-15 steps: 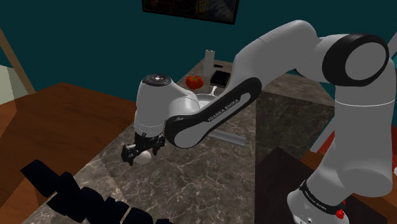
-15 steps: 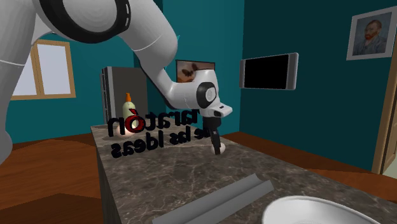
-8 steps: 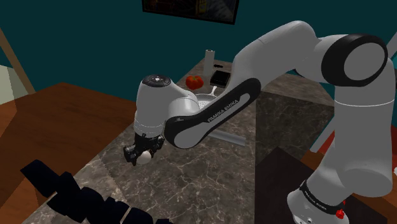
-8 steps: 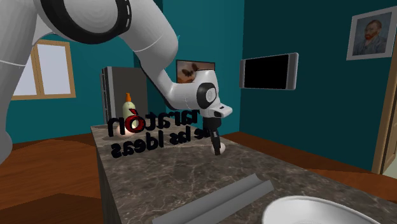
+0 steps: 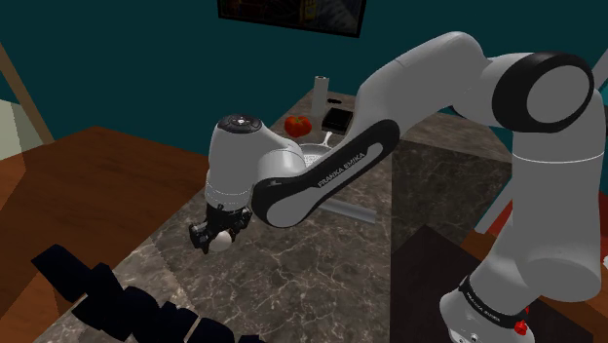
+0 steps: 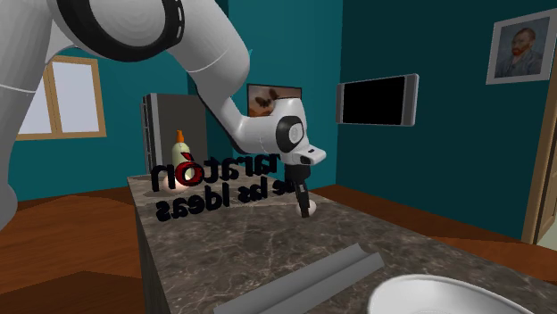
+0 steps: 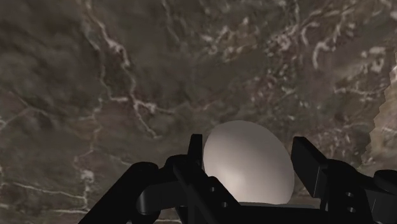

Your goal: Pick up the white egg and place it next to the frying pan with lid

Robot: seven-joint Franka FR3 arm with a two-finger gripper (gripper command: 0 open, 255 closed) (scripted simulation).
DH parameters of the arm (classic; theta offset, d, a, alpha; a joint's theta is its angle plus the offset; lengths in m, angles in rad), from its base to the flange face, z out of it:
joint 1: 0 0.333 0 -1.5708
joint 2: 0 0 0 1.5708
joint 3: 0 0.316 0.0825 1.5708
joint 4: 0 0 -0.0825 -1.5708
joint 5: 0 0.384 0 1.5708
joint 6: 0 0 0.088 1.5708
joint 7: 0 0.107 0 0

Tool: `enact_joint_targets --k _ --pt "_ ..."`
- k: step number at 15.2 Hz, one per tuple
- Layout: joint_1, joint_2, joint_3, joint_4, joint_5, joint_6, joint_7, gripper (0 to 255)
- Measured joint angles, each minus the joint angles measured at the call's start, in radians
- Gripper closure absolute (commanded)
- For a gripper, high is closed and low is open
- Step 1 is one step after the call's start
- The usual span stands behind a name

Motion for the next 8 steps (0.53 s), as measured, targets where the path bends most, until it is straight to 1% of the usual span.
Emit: enact_joint_targets --k 2,8 --pt "-0.001 -0.003 0.002 0.002 0.003 -0.005 -0.002 255" --pt "-0.020 -0.046 0.026 0.019 0.041 -0.060 -0.030 255"
